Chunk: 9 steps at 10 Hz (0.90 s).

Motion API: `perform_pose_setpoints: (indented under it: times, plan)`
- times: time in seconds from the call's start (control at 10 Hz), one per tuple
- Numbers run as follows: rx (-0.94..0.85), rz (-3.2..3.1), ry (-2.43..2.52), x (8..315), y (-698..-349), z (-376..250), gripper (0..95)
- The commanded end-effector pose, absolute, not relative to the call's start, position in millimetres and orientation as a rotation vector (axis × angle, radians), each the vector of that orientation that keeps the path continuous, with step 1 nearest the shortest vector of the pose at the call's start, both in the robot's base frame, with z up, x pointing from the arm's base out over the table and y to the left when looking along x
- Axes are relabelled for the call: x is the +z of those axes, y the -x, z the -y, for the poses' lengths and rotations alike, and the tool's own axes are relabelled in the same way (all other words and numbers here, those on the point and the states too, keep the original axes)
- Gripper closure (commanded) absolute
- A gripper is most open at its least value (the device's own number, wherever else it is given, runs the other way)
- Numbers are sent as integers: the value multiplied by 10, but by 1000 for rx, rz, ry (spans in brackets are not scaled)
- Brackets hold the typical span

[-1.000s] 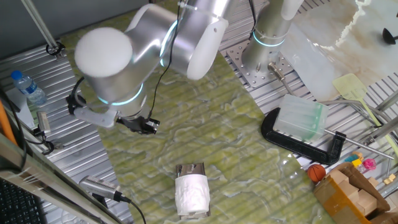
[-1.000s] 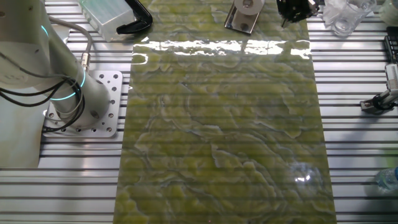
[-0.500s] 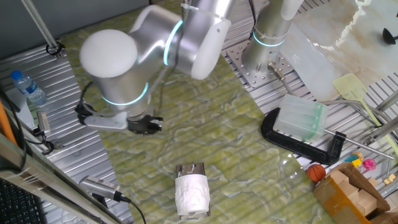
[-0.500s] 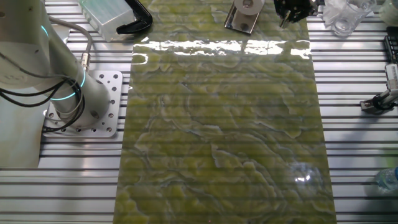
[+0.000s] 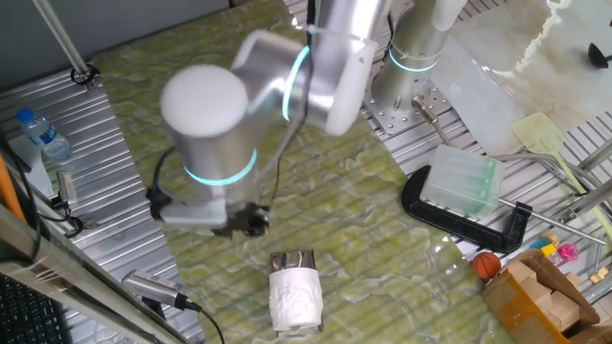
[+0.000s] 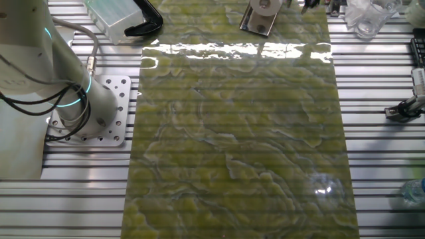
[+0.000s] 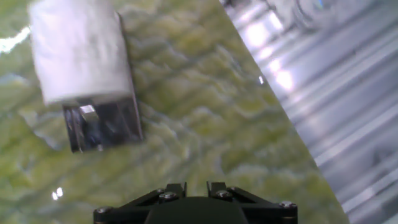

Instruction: Take the roll of paper down from the shelf

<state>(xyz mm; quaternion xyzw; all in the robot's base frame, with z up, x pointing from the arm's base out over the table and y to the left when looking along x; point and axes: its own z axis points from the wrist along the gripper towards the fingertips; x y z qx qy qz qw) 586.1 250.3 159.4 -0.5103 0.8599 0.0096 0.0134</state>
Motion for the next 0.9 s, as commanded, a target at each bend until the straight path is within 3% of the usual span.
perform_pose_setpoints:
  times: [0.1,0.6,0.7,0.9]
  plan:
    - [64,-2649,1650,1607,-5914,-2578,0]
    - [68,-2680,1581,1617,-5907,-2577,0]
    - [59,-2699,1559,1617,-5907,-2577,190]
    - [19,-2710,1563,1617,-5907,-2577,190]
